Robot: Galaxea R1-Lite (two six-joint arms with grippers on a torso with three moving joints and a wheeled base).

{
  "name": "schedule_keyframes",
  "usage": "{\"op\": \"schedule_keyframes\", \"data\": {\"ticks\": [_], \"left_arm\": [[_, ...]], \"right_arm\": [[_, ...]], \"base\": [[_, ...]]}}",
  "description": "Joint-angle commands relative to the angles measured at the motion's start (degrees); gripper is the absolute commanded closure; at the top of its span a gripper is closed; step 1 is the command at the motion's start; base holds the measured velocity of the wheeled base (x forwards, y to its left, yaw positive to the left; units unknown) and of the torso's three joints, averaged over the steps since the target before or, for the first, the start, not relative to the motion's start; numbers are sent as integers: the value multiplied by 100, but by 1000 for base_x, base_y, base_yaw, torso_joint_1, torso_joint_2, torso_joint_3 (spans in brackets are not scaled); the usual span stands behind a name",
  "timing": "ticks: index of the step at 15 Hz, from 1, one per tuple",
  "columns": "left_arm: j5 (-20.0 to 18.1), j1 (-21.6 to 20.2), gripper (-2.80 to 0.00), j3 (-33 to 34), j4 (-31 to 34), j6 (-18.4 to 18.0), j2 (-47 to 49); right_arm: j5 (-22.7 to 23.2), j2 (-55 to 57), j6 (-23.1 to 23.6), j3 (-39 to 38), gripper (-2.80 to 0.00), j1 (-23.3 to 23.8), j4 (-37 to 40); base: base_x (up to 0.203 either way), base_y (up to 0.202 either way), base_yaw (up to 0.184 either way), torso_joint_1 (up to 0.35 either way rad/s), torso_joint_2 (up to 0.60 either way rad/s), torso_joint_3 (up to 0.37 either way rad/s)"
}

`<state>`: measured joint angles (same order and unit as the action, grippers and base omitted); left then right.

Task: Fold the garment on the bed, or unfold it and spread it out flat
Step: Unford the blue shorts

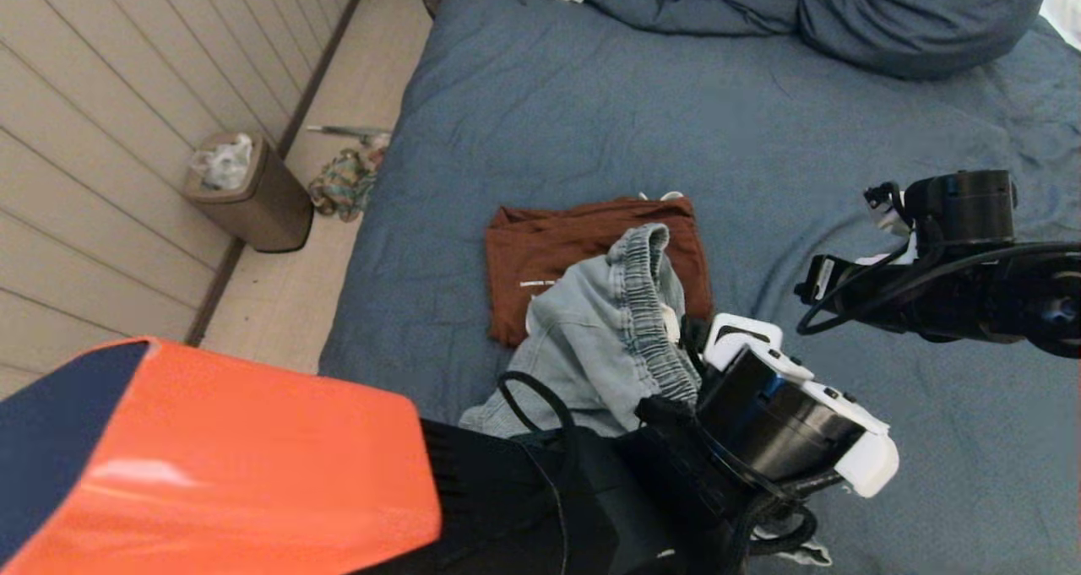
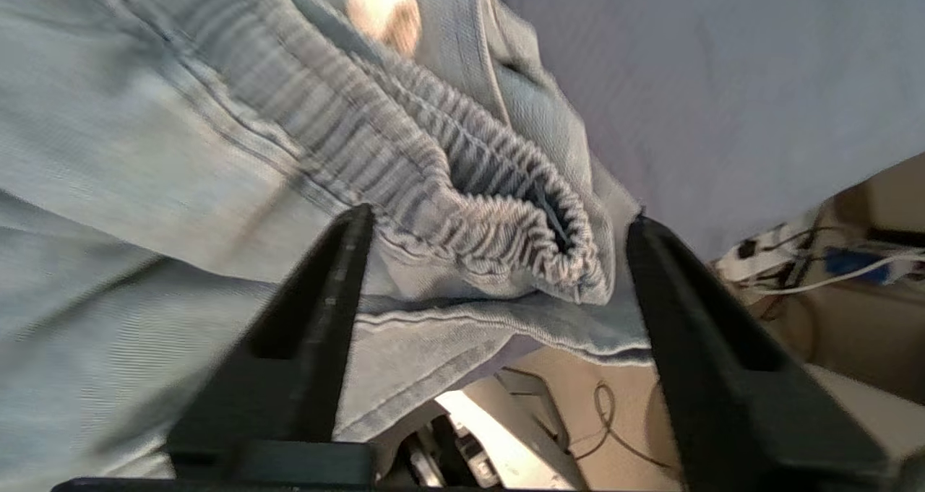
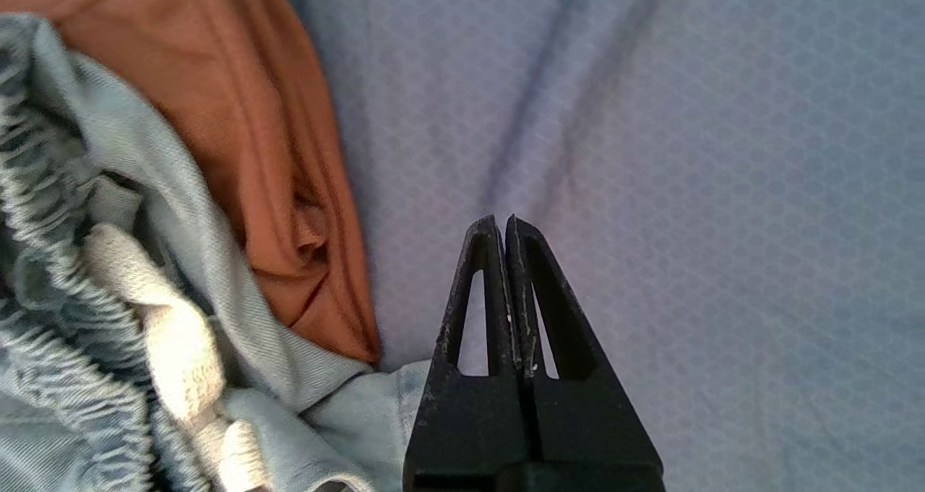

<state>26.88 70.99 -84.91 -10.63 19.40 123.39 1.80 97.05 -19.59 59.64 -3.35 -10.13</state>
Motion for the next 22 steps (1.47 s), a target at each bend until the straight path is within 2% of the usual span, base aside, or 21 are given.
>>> {"op": "schedule_keyframes", "data": {"ticks": [1, 10, 11, 12, 22], "left_arm": [[186, 34, -280, -136, -48, 15, 460], [353, 46, -280, -491, -71, 53, 1021], [359, 64, -214, -526, -71, 56, 1021], [369, 90, 0, -526, -71, 64, 1021], [488, 50, 0, -582, -124, 87, 925]], "right_arm": [[93, 7, -10, -31, 0, 19, -6], [172, 33, -19, -93, 0, 36, -6], [181, 33, -19, -101, 0, 36, -15], [181, 33, -19, -101, 0, 36, -15], [198, 7, -19, -233, 0, -25, -147]], "base": [[0, 0, 0, 0, 0, 0], [0, 0, 0, 0, 0, 0], [0, 0, 0, 0, 0, 0], [0, 0, 0, 0, 0, 0], [0, 0, 0, 0, 0, 0]]}}
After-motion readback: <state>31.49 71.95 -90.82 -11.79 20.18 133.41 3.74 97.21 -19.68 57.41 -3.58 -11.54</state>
